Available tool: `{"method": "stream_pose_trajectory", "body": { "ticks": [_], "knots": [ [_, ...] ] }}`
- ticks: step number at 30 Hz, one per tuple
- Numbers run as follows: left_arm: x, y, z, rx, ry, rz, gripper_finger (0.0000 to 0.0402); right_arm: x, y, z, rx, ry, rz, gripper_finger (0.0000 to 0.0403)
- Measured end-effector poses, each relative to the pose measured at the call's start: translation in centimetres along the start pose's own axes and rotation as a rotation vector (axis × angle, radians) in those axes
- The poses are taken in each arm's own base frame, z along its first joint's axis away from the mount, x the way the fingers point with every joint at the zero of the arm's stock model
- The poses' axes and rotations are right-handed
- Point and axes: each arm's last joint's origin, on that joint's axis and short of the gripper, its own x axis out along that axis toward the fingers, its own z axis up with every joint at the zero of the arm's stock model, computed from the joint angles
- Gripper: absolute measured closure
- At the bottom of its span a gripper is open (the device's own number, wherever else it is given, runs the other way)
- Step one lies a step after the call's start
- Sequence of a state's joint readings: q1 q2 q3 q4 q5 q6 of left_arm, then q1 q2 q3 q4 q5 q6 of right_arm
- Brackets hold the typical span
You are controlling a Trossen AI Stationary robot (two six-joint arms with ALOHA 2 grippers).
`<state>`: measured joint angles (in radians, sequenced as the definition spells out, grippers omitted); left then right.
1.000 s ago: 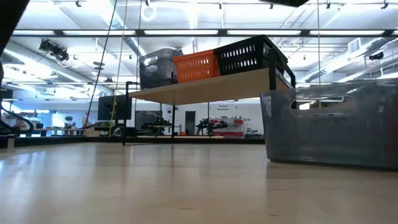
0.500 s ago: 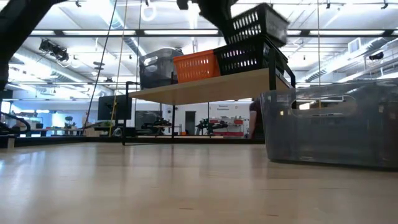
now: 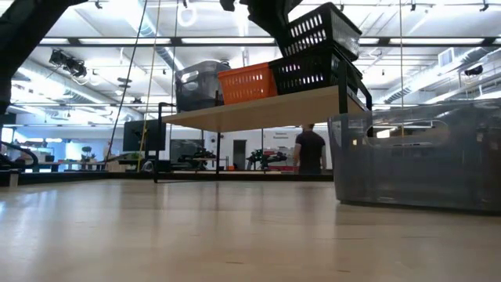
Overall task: Stack baskets on shelf by color
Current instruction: Stack the black basket on top of the other black baskets on the shelf
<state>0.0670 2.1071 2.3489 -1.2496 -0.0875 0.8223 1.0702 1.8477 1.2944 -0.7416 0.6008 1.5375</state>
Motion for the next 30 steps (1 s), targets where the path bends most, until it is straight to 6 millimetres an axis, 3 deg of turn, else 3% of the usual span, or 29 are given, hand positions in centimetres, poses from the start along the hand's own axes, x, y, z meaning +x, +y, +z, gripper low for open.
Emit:
{"method": "stream_pose_trajectory", "body": {
  "ticks": [19, 30],
  "knots": [
    [0.0, -0.4, 0.1, -0.124, 0.004, -0.029, 0.0311, 0.5, -0.1, -0.4, 0.015, 0.022, 0.028, 0.0242],
    [1.1, -0.7, -0.1, -0.151, 0.047, -0.066, 0.0319, 0.5, 0.0, -0.4, 0.022, 0.022, 0.040, 0.0242]
  ]
}}
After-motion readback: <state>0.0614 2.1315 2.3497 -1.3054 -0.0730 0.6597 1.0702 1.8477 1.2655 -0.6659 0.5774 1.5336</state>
